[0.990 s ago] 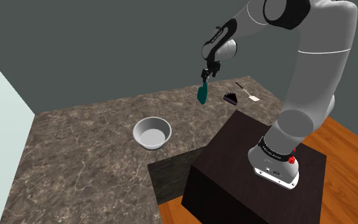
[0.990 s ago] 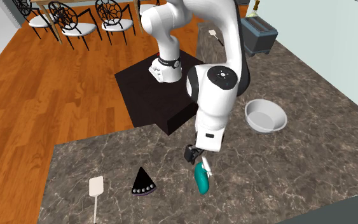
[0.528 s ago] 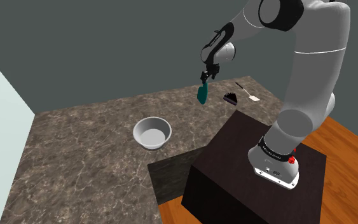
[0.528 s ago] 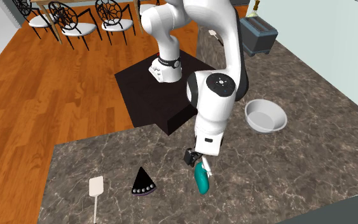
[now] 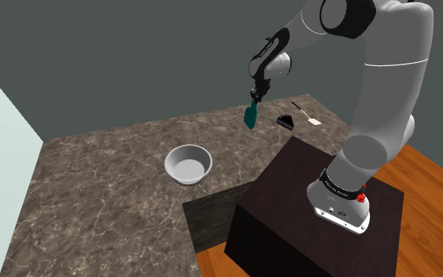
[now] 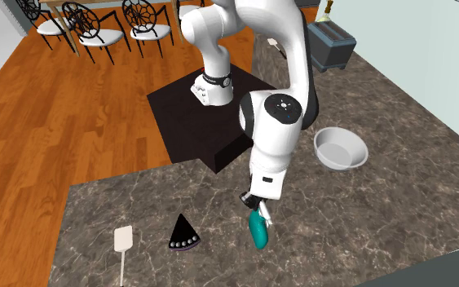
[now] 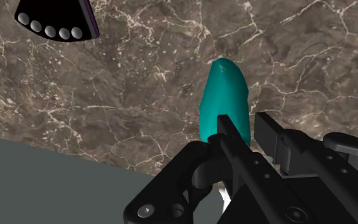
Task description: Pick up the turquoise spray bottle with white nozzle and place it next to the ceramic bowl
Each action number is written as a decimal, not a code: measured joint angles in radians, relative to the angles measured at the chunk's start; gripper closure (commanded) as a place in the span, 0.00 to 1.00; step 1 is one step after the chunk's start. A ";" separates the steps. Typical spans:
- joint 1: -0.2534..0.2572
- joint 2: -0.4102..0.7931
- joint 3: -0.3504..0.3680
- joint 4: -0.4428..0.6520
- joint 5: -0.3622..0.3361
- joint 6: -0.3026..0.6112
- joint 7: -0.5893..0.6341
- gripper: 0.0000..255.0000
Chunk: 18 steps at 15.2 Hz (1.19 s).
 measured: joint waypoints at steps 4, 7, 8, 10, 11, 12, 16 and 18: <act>0.000 0.000 0.000 0.000 0.000 0.000 0.000 1.00; 0.005 -0.015 -0.005 -0.002 -0.007 -0.013 0.005 1.00; 0.009 -0.026 -0.008 -0.004 -0.012 -0.021 0.009 1.00; 0.012 -0.045 -0.015 -0.001 -0.021 -0.042 0.013 1.00; 0.015 -0.055 -0.018 0.001 -0.026 -0.055 0.016 1.00; 0.018 -0.068 -0.022 0.001 -0.032 -0.066 0.019 1.00; 0.027 -0.110 -0.034 0.002 -0.053 -0.108 0.031 1.00; 0.030 -0.128 -0.038 0.008 -0.062 -0.131 0.036 1.00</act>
